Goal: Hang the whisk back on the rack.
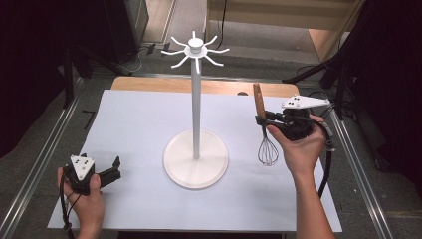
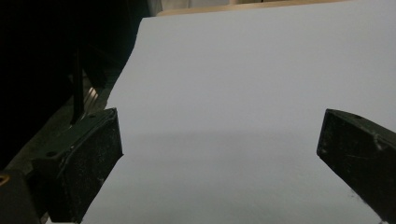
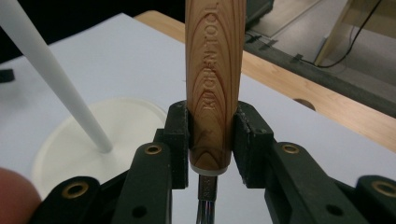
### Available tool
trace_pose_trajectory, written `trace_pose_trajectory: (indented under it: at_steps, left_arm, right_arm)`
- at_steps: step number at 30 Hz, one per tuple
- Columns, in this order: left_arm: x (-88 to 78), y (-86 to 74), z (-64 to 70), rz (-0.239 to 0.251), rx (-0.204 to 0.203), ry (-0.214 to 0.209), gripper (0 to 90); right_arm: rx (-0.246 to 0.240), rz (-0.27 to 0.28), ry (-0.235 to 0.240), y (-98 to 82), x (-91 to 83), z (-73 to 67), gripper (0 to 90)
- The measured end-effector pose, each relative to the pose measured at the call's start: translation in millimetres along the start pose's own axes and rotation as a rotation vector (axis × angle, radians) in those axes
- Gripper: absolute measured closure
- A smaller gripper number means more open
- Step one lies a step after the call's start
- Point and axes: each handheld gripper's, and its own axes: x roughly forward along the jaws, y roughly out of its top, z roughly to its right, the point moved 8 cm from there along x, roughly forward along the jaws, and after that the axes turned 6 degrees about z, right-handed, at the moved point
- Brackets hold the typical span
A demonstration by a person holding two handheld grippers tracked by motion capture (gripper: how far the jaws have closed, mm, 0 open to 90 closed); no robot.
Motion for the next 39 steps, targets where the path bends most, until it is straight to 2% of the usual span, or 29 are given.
trace_pose_trajectory:
  at_steps: [2,3,6,15,18,20,29,33,39]
  left_arm:
    - [0.0,0.0,0.1,0.001,-0.003,0.0,0.5]
    - [0.0,0.0,0.0,0.001,-0.001,0.0,0.5]
    - [0.1,0.0,0.0,0.0,0.0,-0.001,0.5]
    - [0.1,0.0,-0.1,0.001,-0.001,-0.002,0.5]
    - [0.3,0.1,-0.1,0.002,-0.002,-0.003,0.5]
    - [0.3,0.1,-0.1,0.002,-0.002,-0.003,0.5]
    - [0.3,0.0,-0.4,0.001,-0.005,-0.002,0.5]
    - [0.2,0.1,-0.8,0.001,-0.005,-0.002,0.5]
    - [0.0,0.0,-1.3,-0.002,-0.006,0.001,0.5]
  right_arm:
    - [0.006,0.032,0.014,3.3,-1.9,-2.2,71.0]
    - [-0.004,0.058,0.022,6.0,-3.3,-4.1,71.0]
    - [-0.022,0.09,0.026,9.4,-4.9,-8.1,71.0]
    - [-0.003,0.198,0.082,25.3,-9.6,-25.5,71.0]
    - [-0.011,0.234,0.093,33.6,-12.6,-32.6,71.0]
    - [-0.018,0.25,0.088,37.2,-14.1,-35.2,71.0]
    - [-0.034,0.325,0.126,55.2,-20.7,-56.8,71.0]
    - [-0.049,0.361,0.121,63.4,-24.8,-64.9,71.0]
    - [-0.041,0.385,0.15,72.9,-27.9,-76.2,71.0]
